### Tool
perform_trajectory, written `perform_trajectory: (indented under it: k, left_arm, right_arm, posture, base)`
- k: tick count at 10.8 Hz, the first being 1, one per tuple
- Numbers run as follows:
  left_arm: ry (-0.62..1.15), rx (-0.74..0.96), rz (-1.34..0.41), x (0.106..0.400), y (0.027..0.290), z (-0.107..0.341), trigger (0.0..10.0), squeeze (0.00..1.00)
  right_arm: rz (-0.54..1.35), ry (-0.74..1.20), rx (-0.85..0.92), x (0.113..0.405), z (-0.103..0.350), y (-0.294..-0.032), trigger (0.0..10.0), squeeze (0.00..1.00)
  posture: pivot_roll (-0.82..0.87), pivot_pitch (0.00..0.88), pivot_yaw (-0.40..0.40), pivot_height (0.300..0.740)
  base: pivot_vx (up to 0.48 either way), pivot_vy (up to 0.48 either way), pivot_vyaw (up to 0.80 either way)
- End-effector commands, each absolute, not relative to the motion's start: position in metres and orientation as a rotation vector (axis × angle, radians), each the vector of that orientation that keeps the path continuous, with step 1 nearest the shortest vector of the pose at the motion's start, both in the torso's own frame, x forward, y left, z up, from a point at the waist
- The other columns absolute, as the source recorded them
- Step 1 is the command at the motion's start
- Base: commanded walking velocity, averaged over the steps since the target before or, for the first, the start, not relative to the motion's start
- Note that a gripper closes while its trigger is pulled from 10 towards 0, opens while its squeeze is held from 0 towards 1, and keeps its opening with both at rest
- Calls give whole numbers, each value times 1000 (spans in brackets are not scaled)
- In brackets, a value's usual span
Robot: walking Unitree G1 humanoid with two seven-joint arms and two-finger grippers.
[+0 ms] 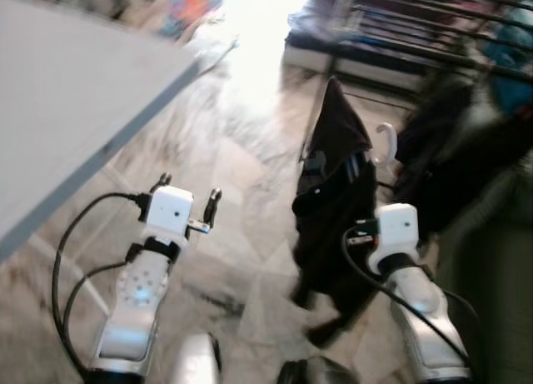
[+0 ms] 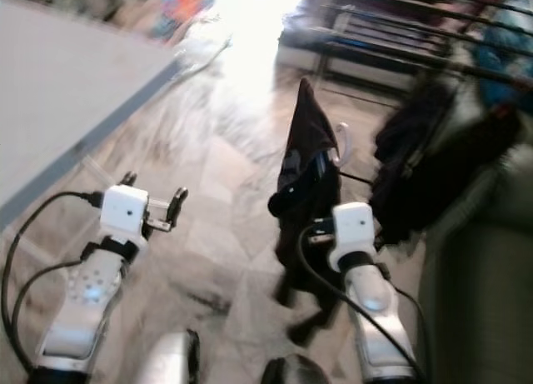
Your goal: Hang hanger
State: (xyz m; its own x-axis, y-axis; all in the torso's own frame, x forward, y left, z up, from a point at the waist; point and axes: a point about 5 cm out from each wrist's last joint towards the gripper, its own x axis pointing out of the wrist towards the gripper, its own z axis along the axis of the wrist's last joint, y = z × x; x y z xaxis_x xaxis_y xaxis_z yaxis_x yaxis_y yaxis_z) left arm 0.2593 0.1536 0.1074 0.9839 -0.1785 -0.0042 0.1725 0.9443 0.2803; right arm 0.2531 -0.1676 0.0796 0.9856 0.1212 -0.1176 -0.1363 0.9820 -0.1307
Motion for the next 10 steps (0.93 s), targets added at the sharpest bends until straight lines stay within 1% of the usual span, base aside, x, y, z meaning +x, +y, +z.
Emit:
perform_trajectory:
  k: [1,3,4,10]
  left_arm:
    - [-17,292,-199,259,148,107,10000,0]
    - [-11,300,-197,260,147,107,10000,0]
    - [37,279,-181,260,148,104,10000,0]
    - [36,258,-203,256,144,103,10000,0]
  right_arm:
    - [126,56,-152,255,88,-171,10000,0]
    - [135,53,-160,256,89,-172,10000,0]
    - [138,48,-170,258,90,-173,10000,0]
    - [157,47,-172,258,88,-171,10000,0]
  posture:
    - [-35,126,-58,740]
    - [-40,134,-58,740]
    - [-40,134,-58,740]
    - [-38,136,-62,740]
  base:
    - [0,0,800]
    - [0,0,800]
    - [0,0,800]
    - [0,0,800]
